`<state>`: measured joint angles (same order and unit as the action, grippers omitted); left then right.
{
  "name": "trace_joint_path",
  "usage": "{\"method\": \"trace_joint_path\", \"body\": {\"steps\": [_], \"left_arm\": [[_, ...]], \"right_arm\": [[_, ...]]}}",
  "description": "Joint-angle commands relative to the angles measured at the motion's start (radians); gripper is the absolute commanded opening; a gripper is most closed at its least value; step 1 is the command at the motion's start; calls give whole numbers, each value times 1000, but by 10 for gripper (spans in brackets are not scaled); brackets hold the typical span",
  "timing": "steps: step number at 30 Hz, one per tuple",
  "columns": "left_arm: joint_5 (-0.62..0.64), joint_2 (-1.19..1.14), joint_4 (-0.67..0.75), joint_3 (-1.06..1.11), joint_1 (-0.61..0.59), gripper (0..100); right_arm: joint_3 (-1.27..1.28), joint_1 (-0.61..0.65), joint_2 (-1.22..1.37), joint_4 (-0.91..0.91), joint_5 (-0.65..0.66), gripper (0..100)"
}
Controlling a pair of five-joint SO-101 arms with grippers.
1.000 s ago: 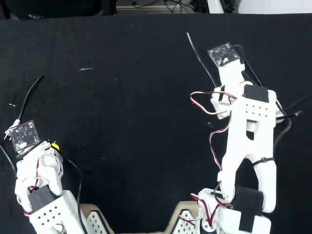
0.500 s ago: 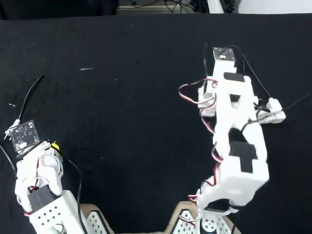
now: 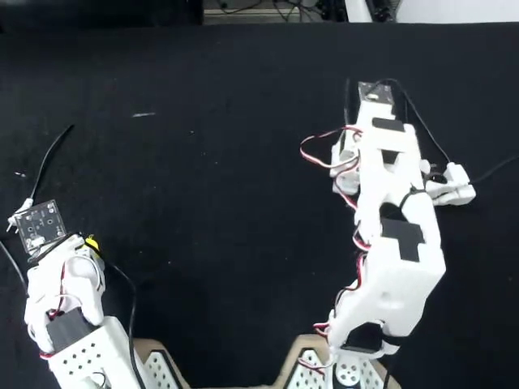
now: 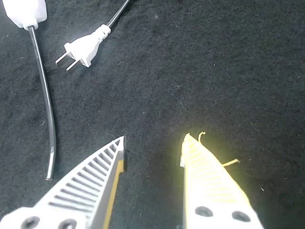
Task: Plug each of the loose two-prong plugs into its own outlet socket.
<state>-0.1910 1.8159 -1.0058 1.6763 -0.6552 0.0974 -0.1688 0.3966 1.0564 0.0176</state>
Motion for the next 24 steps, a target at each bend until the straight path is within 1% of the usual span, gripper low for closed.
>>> {"method": "trace_joint_path", "body": {"steps": [1,3,9,15,17,24], "left_arm": [[8,5,14,22,31,195],[8,5,14,22,45,195],[8,5,14,22,48,195],[8,5,14,22,48,195],[8,5,14,22,48,195],[8,5,14,22,48,195]], "right_arm": [[-96,-17,-4,-11,84,11],[-120,-17,4,-6,110,11],[-154,-23,33,-12,120,11],[-176,-68,76,15,141,11],[-176,-69,81,17,161,11],[-180,-61,84,15,163,16]]}}
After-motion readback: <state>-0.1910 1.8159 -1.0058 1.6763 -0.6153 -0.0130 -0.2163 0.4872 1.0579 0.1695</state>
